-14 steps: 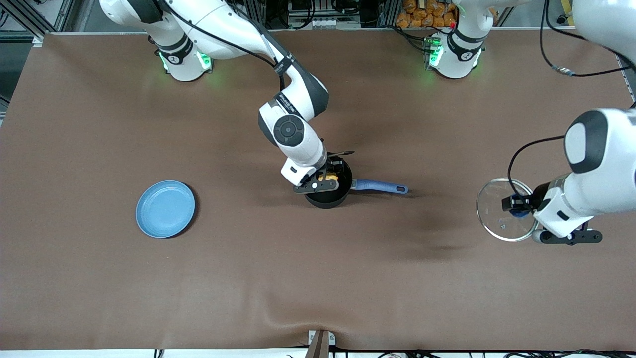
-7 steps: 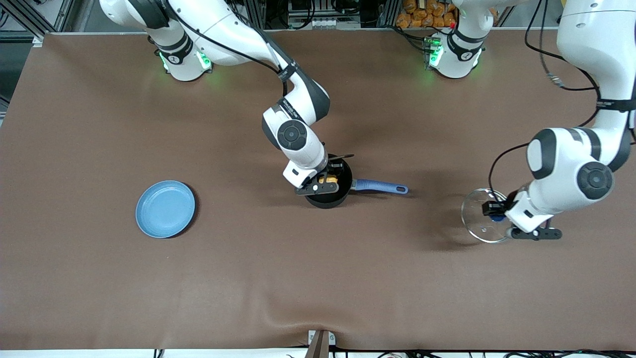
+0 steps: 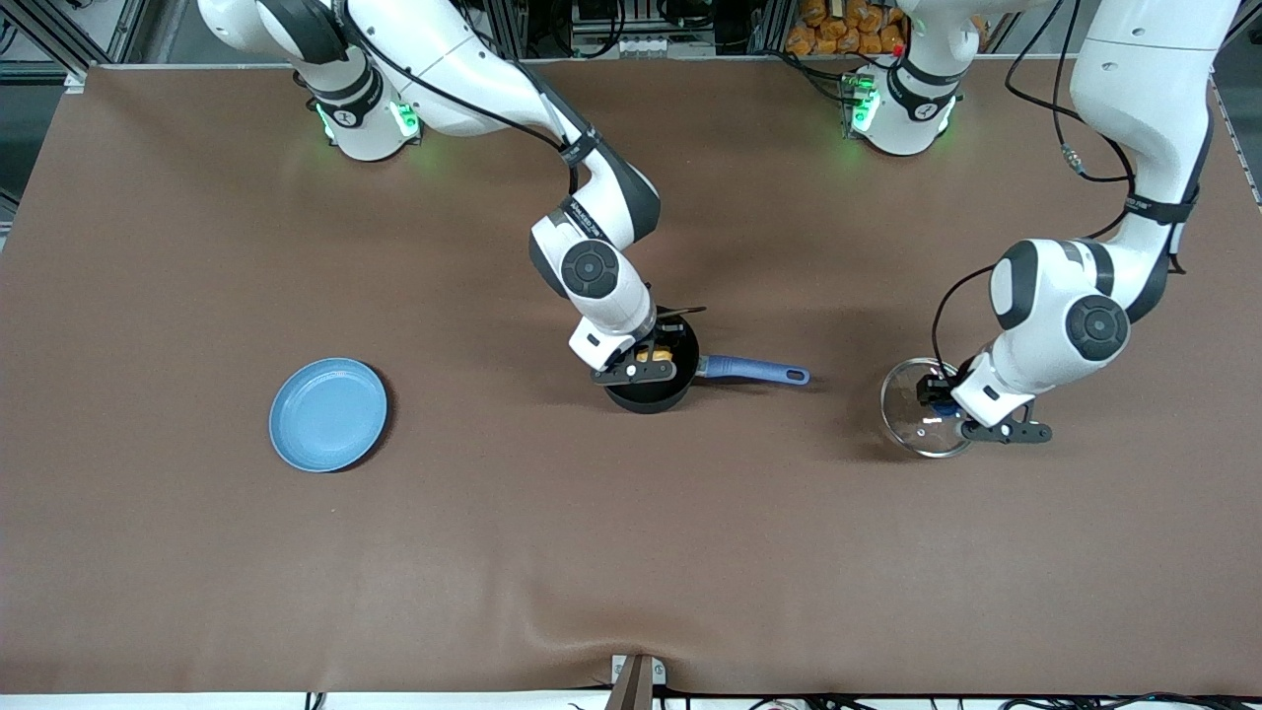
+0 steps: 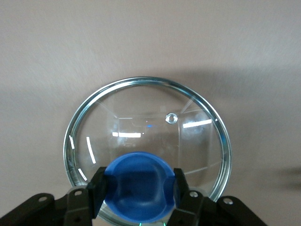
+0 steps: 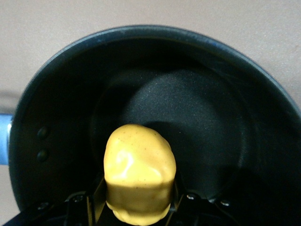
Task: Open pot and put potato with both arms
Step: 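Lower the lid onto the table with the left gripper beside the saucepan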
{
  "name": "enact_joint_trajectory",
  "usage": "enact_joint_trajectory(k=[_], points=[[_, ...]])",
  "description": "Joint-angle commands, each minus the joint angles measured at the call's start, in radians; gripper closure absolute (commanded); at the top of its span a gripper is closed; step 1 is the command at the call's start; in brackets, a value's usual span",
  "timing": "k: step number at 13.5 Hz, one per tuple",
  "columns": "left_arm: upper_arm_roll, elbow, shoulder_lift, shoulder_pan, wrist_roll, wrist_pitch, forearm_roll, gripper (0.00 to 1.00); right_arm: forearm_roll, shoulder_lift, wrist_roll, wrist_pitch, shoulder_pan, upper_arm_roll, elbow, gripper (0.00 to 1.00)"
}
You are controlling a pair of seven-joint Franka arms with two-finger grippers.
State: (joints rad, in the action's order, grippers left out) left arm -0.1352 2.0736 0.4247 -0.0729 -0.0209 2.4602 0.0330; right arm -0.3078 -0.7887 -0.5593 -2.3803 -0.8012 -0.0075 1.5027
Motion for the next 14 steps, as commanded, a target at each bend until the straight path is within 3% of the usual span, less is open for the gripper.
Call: enact_joint_trajectory(k=[1,2,3,5,6,10,14], points=[[-0.007,0.069,-0.054,-0.007,-0.007,0.04,0.001,0.9,0.021,-0.017,-0.027,-0.002,-0.01,-0.012,-0.013,0.77],[-0.007,0.069,-0.06,-0.005,-0.008,0.04,0.001,0.4,0.021,-0.017,-0.027,-0.002,-0.009,-0.012,-0.013,0.72],[-0.007,0.068,-0.073,-0.004,-0.007,0.037,0.001,0.0,0.019,-0.017,-0.027,-0.002,-0.007,-0.011,-0.015,0.68],[-0.03,0.062,-0.11,-0.002,-0.008,0.025,0.001,0.0,0.016,-0.018,-0.027,-0.003,-0.01,-0.011,-0.019,0.56],[-0.04,0.054,-0.13,-0.002,-0.031,0.002,0.001,0.0,0.015,-0.017,-0.028,-0.005,-0.01,-0.011,-0.021,0.44],[-0.069,-0.053,-0.214,-0.004,-0.053,-0.168,0.004,0.0,0.007,-0.018,-0.042,-0.04,-0.024,-0.009,-0.022,0.52],[-0.07,-0.323,-0.245,-0.002,-0.062,-0.497,0.002,0.0,0.006,-0.037,-0.051,-0.109,-0.046,-0.009,-0.022,0.51]])
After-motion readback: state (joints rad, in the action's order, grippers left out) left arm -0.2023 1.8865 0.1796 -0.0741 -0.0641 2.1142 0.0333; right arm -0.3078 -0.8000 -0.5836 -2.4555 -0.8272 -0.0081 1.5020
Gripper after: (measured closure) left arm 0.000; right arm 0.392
